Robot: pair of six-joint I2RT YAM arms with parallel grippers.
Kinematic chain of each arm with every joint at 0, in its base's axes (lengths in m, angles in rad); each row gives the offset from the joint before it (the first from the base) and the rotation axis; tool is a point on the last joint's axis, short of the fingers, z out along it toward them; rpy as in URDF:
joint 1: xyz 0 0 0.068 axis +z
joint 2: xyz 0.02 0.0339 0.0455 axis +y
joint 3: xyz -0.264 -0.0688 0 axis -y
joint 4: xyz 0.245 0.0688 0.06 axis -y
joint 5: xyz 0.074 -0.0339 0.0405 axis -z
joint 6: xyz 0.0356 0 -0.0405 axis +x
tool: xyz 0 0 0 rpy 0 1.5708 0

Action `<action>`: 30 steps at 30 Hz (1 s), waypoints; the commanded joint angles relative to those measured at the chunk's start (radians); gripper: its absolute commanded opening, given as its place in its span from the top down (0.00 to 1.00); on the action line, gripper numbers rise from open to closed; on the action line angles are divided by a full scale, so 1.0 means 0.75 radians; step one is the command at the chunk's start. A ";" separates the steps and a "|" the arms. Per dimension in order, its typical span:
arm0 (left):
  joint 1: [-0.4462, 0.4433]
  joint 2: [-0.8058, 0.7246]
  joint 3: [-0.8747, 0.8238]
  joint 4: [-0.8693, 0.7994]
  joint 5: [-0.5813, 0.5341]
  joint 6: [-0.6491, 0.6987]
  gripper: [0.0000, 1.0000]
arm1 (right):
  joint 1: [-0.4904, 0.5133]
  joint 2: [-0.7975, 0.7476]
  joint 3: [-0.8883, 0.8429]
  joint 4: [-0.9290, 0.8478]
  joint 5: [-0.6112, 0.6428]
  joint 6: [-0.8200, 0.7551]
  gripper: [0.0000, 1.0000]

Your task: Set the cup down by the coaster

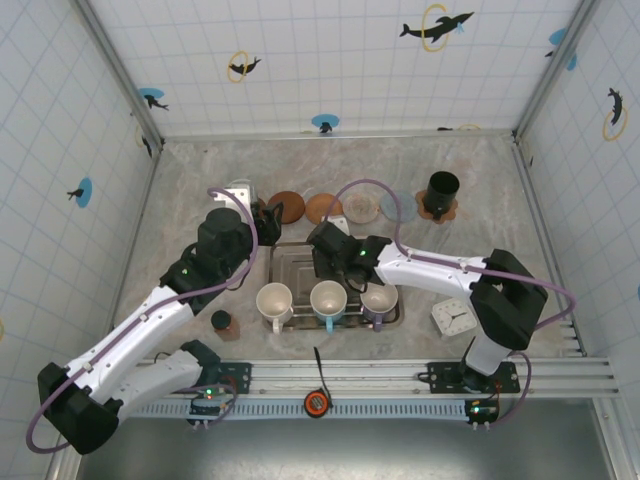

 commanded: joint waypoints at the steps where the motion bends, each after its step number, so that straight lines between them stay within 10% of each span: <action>1: -0.004 -0.008 -0.009 -0.003 -0.025 0.012 0.41 | 0.004 0.032 0.068 -0.027 0.025 -0.004 0.36; 30: -0.005 0.054 0.006 -0.003 -0.023 0.017 0.40 | -0.055 0.077 0.043 -0.032 0.032 0.004 0.64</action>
